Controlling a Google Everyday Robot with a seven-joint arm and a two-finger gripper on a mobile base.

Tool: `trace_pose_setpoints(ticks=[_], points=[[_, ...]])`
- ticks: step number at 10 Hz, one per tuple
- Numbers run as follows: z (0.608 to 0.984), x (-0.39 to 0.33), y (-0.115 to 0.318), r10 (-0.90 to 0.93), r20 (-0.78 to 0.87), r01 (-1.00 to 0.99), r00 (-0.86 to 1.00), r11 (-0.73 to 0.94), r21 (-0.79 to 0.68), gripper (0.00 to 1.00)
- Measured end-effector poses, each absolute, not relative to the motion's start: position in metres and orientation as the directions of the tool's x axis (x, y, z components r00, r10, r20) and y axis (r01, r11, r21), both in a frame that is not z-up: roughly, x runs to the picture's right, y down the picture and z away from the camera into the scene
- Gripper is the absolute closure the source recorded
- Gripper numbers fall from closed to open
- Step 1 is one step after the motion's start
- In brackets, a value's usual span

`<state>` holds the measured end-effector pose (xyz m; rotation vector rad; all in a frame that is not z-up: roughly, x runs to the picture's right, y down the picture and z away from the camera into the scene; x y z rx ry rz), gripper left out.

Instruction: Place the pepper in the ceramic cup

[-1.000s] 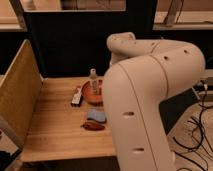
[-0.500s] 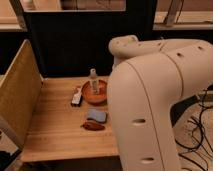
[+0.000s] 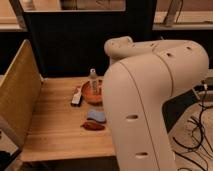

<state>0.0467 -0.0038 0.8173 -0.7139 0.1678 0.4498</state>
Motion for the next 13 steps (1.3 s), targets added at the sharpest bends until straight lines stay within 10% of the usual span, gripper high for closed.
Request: trace_pose_setpoints(ticks=[13], points=[[0.758, -0.020, 0.067, 0.230, -0.084, -0.225, 0.970, 0.705, -0.672, 0.20]])
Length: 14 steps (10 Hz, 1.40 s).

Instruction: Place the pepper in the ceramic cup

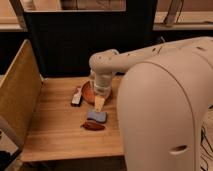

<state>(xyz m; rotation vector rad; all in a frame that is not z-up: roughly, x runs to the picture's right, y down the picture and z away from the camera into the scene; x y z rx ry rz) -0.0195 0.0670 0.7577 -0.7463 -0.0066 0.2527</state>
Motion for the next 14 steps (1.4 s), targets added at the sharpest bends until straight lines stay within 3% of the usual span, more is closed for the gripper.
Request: trace_pose_setpoints(ticks=[6, 14], points=[[0.748, -0.069, 0.107, 0.106, 0.000, -0.069, 0.994, 0.651, -0.756, 0.20], [0.768, -0.073, 0.156, 0.163, 0.100, -0.019, 0.982, 0.604, -0.797, 0.20]])
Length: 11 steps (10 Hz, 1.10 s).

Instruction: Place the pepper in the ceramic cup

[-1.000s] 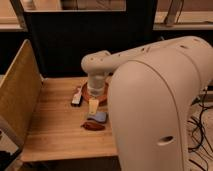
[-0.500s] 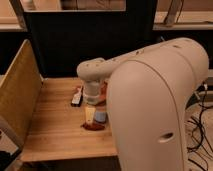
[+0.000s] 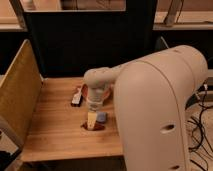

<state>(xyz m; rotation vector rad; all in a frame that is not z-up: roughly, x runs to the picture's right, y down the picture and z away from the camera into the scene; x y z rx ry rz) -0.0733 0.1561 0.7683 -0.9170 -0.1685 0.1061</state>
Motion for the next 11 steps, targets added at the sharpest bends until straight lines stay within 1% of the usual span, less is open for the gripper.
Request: trace_pose_setpoints(ticks=[5, 11], points=[[0.770, -0.077, 0.152, 0.151, 0.091, -0.021, 0.984, 0.613, -0.790, 0.20], [0.766, -0.073, 0.178, 0.163, 0.019, -0.079, 0.986, 0.573, -0.816, 0.20]])
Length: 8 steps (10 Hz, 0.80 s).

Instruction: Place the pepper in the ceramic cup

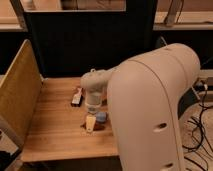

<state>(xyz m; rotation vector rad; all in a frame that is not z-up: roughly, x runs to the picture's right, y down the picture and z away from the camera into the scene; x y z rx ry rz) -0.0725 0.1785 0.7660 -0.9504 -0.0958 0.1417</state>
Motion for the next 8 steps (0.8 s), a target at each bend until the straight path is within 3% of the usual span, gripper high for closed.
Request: trace_pose_setpoints(ticks=[8], points=[[0.784, -0.095, 0.237, 0.224, 0.055, -0.053, 0.973, 0.450, -0.892, 0.20]])
